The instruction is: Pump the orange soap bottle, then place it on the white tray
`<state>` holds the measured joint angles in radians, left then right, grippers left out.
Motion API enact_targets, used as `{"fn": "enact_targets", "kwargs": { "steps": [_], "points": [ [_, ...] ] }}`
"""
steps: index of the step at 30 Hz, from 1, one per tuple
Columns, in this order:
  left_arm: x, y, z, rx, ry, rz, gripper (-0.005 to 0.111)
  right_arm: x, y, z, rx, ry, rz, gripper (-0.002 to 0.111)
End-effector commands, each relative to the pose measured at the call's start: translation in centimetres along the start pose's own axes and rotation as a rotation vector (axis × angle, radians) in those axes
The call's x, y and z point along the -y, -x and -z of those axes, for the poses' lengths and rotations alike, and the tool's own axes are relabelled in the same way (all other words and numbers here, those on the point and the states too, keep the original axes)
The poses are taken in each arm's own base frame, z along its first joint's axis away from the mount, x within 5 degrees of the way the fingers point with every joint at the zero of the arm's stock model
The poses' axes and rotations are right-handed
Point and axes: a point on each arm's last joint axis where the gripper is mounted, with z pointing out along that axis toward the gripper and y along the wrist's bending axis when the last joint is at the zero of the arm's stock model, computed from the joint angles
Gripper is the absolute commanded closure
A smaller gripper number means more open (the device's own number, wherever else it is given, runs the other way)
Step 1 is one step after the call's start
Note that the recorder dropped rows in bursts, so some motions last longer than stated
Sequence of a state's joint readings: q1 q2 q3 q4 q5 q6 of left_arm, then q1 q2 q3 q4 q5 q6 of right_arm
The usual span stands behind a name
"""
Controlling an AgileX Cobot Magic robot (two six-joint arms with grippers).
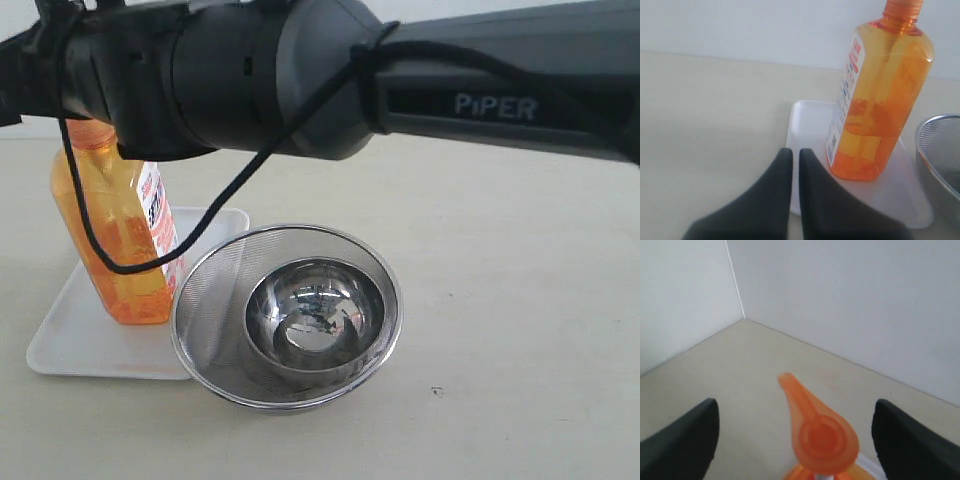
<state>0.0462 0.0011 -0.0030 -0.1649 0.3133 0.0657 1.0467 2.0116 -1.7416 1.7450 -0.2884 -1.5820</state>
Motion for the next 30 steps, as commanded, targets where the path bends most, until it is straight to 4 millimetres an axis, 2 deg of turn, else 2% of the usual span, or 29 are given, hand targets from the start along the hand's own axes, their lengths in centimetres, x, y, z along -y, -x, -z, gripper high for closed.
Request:
{"fn": "enact_targets", "kwargs": {
  "steps": [1, 2, 4, 5, 6, 7, 8, 9, 10, 11, 15, 22, 30],
  "points": [
    [0.0, -0.1, 0.0, 0.0, 0.0, 0.017, 0.102, -0.8, 3.4, 2.9, 0.076, -0.026, 0.063, 0.033],
    [0.0, -0.1, 0.0, 0.0, 0.0, 0.017, 0.102, -1.0, 3.9, 3.5, 0.085, -0.04, 0.082, 0.033],
    [0.0, -0.1, 0.0, 0.0, 0.0, 0.017, 0.102, -1.1, 5.2, 5.7, 0.102, -0.186, 0.127, 0.033],
    [0.0, -0.1, 0.0, 0.0, 0.0, 0.017, 0.102, -1.1, 6.0, 7.8, 0.093, -0.333, 0.185, 0.033],
    [0.0, -0.1, 0.0, 0.0, 0.0, 0.017, 0.102, -1.0, 6.3, 8.7, 0.082, -0.394, 0.216, 0.035],
    [0.0, -0.1, 0.0, 0.0, 0.0, 0.017, 0.102, -0.9, 6.8, 10.6, 0.05, -0.518, 0.275, 0.052],
    [0.0, -0.1, 0.0, 0.0, 0.0, 0.017, 0.102, -0.9, 7.0, 11.3, 0.035, -0.557, 0.306, 0.062],
    [0.0, -0.1, 0.0, 0.0, 0.0, 0.017, 0.102, -0.4, 7.2, 12.4, 0.005, -0.647, 0.322, 0.092],
    [0.0, -0.1, 0.0, 0.0, 0.0, 0.017, 0.102, -0.1, 7.3, 12.9, -0.011, -0.689, 0.333, 0.103],
    [0.0, -0.1, 0.0, 0.0, 0.0, 0.017, 0.102, 0.0, 7.5, 13.1, -0.033, -0.692, 0.394, 0.107],
    [0.0, -0.1, 0.0, 0.0, 0.0, 0.017, 0.102, 0.7, 6.7, 13.9, -0.057, -0.696, 0.418, 0.108],
    [0.0, -0.1, 0.0, 0.0, 0.0, 0.017, 0.102, 3.7, 5.3, 15.8, -0.112, -0.739, 0.456, 0.108],
    [0.0, -0.1, 0.0, 0.0, 0.0, 0.017, 0.102, 8.5, 4.4, 19.7, -0.143, -0.821, 0.429, 0.108]
  ]
}}
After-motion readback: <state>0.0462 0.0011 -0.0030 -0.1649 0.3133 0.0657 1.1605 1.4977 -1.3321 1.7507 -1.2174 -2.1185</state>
